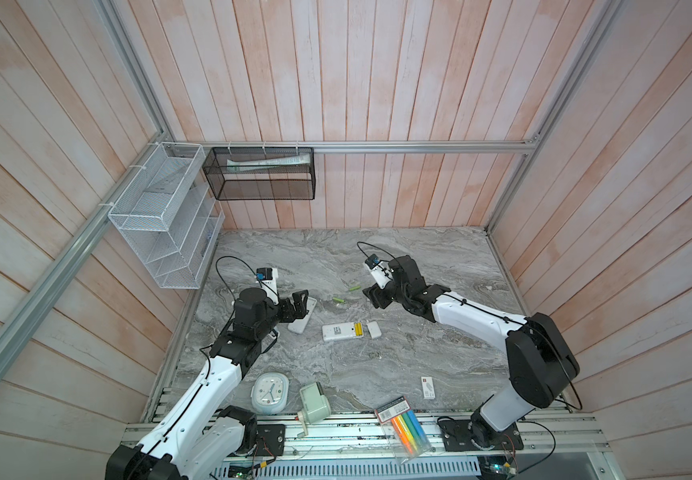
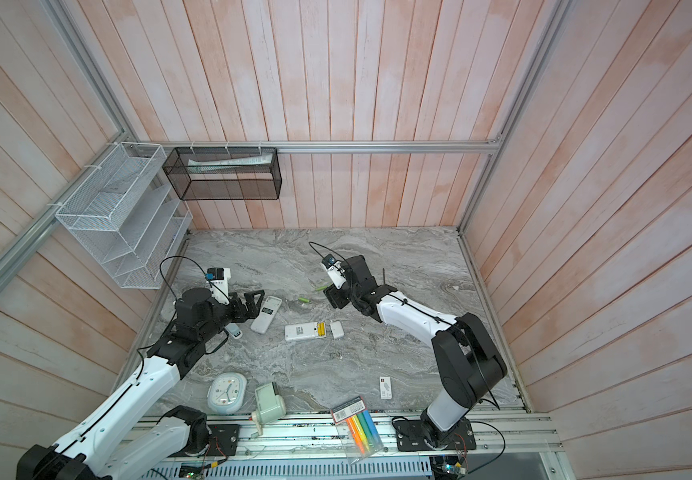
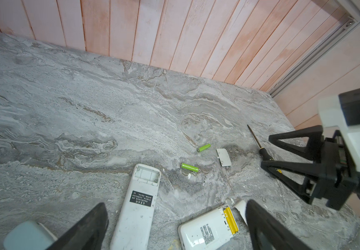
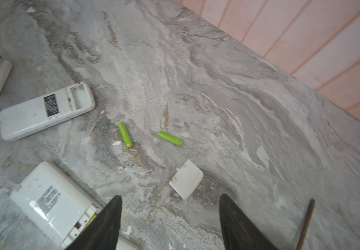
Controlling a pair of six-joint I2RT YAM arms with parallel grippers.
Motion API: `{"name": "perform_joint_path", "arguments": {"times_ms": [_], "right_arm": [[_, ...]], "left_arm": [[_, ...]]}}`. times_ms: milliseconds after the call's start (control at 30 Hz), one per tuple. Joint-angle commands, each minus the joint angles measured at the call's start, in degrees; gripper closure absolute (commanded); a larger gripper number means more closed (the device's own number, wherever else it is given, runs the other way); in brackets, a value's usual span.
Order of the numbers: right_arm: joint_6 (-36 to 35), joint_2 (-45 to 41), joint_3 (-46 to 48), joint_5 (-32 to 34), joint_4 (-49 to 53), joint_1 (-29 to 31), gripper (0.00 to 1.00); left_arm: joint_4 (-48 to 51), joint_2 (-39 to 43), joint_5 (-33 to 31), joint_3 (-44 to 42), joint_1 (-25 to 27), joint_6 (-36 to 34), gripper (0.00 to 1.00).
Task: Unload the batteries from the remote control
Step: 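Move the right gripper to the yellow-and-black screwdriver and grasp its handle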
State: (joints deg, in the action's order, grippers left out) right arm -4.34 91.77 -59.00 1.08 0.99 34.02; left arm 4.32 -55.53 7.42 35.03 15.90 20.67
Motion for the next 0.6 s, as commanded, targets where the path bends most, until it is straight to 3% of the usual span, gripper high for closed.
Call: {"name": "perform_joint_path", "arguments": {"times_ms": [0,300,567], "right_arm": [[12.46,-3.50,3.55,7.91,0.47,-4.29,0.25],[21.56,-6.05,7.24,10.72,5.94,-13.79,0.28],[22.95,-0.95,7.20,9.80,8.08,-15.98,0.36]], "left_arm": [[1.17,-1.70,1.72,2.01,-0.33,2.23,0.00],[0.60,-3.51,4.05,2.41,-0.26,1.85,0.00],[0.62,-5.71,6.33,3.37,-0.26,2.35,0.00]]}}
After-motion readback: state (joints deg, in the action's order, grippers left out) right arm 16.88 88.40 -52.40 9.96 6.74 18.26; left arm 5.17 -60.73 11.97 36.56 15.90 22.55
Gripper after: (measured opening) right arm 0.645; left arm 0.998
